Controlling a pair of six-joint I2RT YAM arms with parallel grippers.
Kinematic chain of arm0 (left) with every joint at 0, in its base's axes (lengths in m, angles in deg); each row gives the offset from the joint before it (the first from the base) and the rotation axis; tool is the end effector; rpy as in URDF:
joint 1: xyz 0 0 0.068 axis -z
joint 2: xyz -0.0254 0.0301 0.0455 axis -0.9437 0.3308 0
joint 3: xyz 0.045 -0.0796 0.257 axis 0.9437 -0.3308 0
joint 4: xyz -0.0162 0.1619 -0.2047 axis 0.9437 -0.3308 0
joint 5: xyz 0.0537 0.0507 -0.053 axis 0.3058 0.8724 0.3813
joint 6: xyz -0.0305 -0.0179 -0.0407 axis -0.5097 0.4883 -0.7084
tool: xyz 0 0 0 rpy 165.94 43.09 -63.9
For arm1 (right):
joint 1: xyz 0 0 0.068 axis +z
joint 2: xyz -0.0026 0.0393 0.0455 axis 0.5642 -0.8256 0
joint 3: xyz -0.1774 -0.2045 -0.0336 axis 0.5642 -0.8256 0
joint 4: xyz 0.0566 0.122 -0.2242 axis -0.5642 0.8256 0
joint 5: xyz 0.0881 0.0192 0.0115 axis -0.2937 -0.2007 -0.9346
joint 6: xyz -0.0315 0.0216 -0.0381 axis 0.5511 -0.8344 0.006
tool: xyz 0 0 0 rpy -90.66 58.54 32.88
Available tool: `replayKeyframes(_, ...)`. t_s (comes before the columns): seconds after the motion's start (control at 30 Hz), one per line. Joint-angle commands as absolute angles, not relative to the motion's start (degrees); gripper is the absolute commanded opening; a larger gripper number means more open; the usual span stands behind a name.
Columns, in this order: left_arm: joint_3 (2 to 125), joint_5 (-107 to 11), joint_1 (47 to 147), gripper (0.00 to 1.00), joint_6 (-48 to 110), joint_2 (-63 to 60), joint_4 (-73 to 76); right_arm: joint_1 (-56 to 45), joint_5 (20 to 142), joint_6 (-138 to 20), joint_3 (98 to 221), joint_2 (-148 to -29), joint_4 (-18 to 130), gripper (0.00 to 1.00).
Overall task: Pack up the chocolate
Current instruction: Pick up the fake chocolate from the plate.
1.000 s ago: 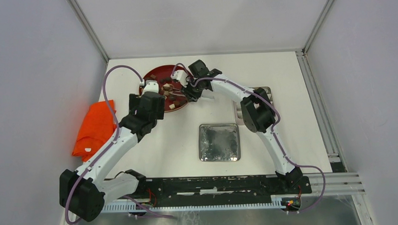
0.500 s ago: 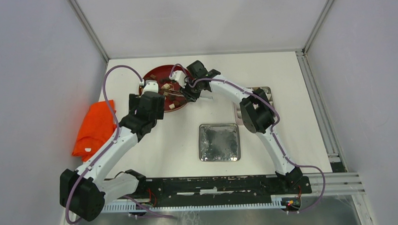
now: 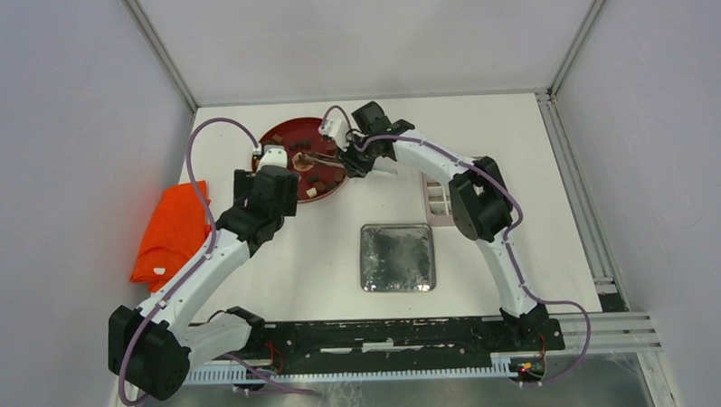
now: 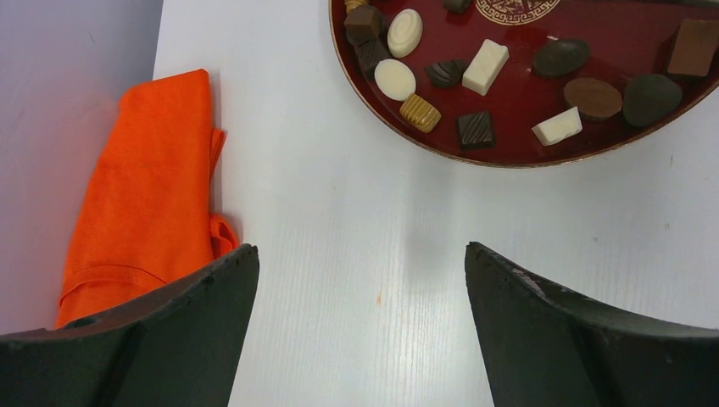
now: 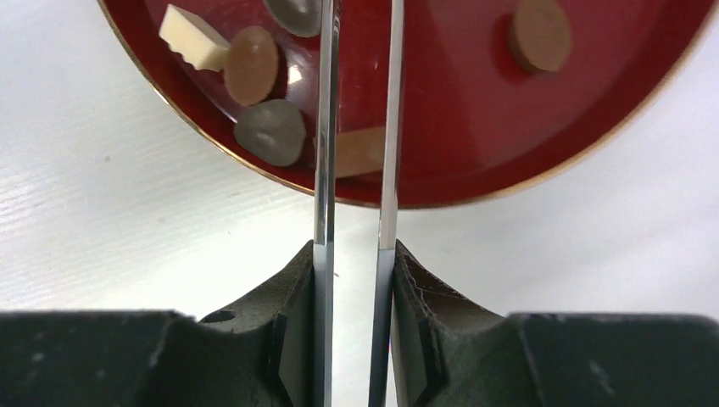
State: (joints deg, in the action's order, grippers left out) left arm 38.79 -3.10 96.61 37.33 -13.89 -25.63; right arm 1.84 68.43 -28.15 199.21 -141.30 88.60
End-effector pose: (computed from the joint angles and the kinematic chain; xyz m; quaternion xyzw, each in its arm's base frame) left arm 0.2162 -0.0813 0.2750 0.0232 0.8714 0.1694 0.4597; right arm 0.4134 0.3181 0.1982 -0.5177 0.7735 0.2019 0.3046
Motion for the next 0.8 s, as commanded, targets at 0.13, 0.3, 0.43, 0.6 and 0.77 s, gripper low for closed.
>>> replayKeyframes(0.13, 39.4, -3.9, 96.2, 0.95, 38.9, -15.3, -24.0, -2.0, 65.1, -29.2, 195.0, -131.1, 85.1, 0.00)
replayKeyframes(0.3, 39.5, -4.2, 96.2, 0.95, 38.9, -15.5, -24.0, -4.0, 63.3, -28.9, 188.4, -124.5, 84.9, 0.00)
replayKeyframes(0.43, 39.4, -4.4, 96.2, 0.95, 38.7, -16.2, -24.2, -6.4, 62.8, -27.8, 181.2, -116.8, 85.1, 0.00)
replayKeyframes(0.6, 39.4, -5.6, 96.2, 0.95, 38.6, -16.9, -24.3, -12.2, 62.8, -27.2, 169.9, -106.2, 84.6, 0.00)
replayKeyframes(0.77, 39.6, -6.7, 96.2, 0.94, 38.5, -17.2, -24.5, -20.3, 62.7, -26.2, 159.7, -96.9, 85.1, 0.00)
